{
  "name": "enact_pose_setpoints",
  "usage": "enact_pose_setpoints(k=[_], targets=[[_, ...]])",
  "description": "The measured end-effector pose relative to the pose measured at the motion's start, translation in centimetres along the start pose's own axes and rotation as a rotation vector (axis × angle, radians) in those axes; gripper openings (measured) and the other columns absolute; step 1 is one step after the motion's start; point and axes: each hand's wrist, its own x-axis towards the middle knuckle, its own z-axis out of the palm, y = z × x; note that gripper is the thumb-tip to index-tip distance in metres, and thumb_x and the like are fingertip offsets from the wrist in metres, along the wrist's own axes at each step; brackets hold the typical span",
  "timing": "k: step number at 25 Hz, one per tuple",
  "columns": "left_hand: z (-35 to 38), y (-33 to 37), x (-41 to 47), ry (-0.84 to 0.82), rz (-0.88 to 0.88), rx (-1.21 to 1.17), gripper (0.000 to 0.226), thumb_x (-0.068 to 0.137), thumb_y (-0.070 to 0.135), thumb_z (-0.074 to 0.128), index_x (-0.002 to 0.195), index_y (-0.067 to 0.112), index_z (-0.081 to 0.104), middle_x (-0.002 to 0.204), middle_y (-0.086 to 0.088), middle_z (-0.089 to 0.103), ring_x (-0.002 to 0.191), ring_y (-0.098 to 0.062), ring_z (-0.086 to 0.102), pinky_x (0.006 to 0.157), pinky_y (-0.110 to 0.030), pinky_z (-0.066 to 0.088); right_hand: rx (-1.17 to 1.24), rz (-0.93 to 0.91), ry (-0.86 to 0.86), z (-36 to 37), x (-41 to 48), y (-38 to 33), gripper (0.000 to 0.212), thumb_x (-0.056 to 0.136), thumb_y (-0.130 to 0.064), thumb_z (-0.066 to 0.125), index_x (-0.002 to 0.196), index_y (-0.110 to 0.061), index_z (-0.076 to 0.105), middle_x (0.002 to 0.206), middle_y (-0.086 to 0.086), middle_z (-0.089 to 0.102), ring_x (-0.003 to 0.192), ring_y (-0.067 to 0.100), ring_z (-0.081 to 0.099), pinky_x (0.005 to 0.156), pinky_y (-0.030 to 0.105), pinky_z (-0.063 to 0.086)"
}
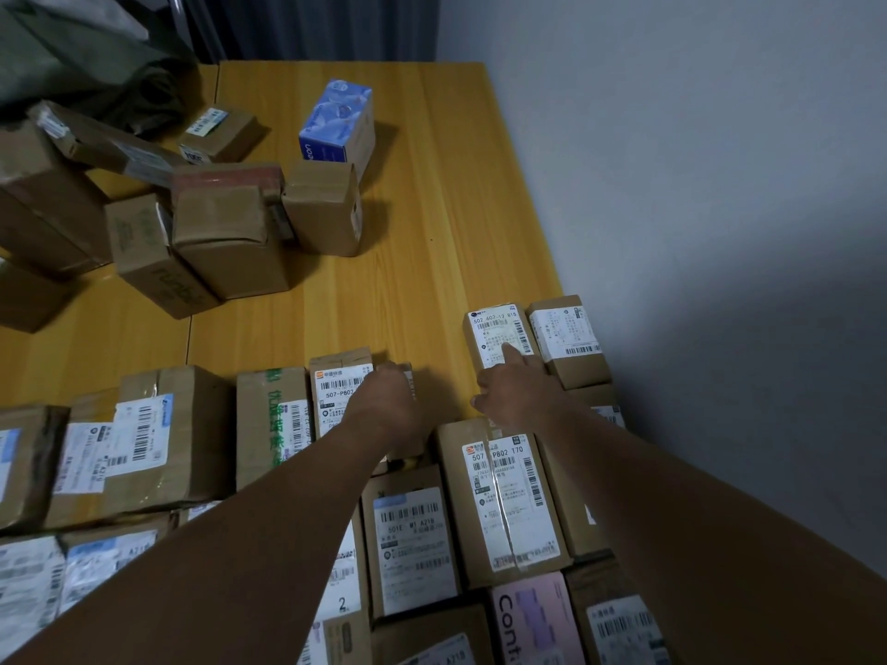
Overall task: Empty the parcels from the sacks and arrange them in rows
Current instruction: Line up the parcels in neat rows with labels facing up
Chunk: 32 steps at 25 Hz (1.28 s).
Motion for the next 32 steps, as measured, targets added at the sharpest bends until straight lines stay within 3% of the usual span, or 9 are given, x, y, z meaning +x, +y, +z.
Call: enact_pose_setpoints(k=[4, 7, 12, 18, 23, 29, 32], targets=[[-1.0, 0.2, 0.0, 0.023, 0.018, -0.048, 0.029, 0.089, 0.012, 0.057, 0.114, 0.0, 0.049, 0.11, -0.018, 0.061, 0.1, -0.034, 0.063, 0.069, -0.033, 0.047, -0.046, -0.004, -0.005, -1.5, 0.1, -0.8, 0.034, 0.092, -0.038, 0.055, 0.121, -0.022, 0.061, 0.133, 0.01, 0.043, 0.127, 0.037, 0.039, 0.103, 0.054, 0.041], [-2.8, 0.7, -0.1, 0.059, 0.003, -0.063, 0.033, 0.091, 0.014, 0.057, 0.119, 0.001, 0.044, 0.116, -0.019, 0.056, 0.107, -0.036, 0.059, 0.074, -0.037, 0.047, -0.031, -0.07, 0.056, -3.4, 0.9, -1.8, 0.036, 0.09, -0.037, 0.049, 0.116, -0.016, 0.061, 0.121, 0.013, 0.053, 0.116, 0.036, 0.05, 0.093, 0.045, 0.046], [-6.0, -0.1, 0.5, 0.198, -0.034, -0.11, 0.04, 0.089, 0.016, 0.06, 0.124, 0.003, 0.047, 0.123, -0.017, 0.055, 0.11, -0.034, 0.057, 0.083, -0.042, 0.05, 0.045, -0.136, 0.141, -6.8, 2.2, -5.3, 0.043, 0.097, -0.028, 0.051, 0.138, -0.014, 0.052, 0.137, 0.017, 0.045, 0.129, 0.037, 0.038, 0.1, 0.043, 0.04], [-9.6, -1.7, 1.8, 0.298, -0.088, -0.107, 0.046, 0.088, 0.017, 0.059, 0.13, 0.004, 0.047, 0.133, -0.018, 0.046, 0.122, -0.036, 0.045, 0.094, -0.043, 0.044, 0.064, -0.211, 0.177, -9.8, 4.9, -10.3, 0.043, 0.097, -0.022, 0.052, 0.138, -0.01, 0.043, 0.141, 0.017, 0.038, 0.13, 0.035, 0.038, 0.1, 0.043, 0.042], [-11.7, -3.7, 4.6, 0.326, -0.052, -0.066, 0.051, 0.089, 0.02, 0.058, 0.137, 0.007, 0.046, 0.141, -0.016, 0.043, 0.131, -0.035, 0.038, 0.101, -0.044, 0.042, 0.111, -0.23, 0.279, -11.6, 7.7, -15.6, 0.061, 0.094, -0.01, 0.056, 0.149, -0.012, 0.031, 0.153, 0.014, 0.024, 0.137, 0.034, 0.033, 0.105, 0.04, 0.039], [-12.5, -5.5, 9.6, 0.129, -0.089, -0.01, 0.026, 0.095, 0.013, 0.05, 0.119, 0.006, 0.055, 0.126, -0.016, 0.061, 0.114, -0.033, 0.058, 0.079, -0.035, 0.045, 0.007, -0.332, 0.43, -13.1, 12.6, -19.6, 0.07, 0.087, -0.016, 0.071, 0.147, -0.014, 0.034, 0.158, 0.014, 0.017, 0.144, 0.032, 0.02, 0.114, 0.046, 0.037], [-11.9, -5.7, 12.0, 0.002, -0.076, 0.064, 0.028, 0.1, 0.015, 0.044, 0.124, 0.003, 0.053, 0.129, -0.016, 0.058, 0.117, -0.031, 0.057, 0.084, -0.035, 0.046, -0.069, -0.336, 0.46, -14.0, 15.0, -20.4, 0.081, 0.085, -0.019, 0.075, 0.151, -0.018, 0.027, 0.159, 0.019, 0.011, 0.147, 0.036, 0.013, 0.116, 0.049, 0.033]])
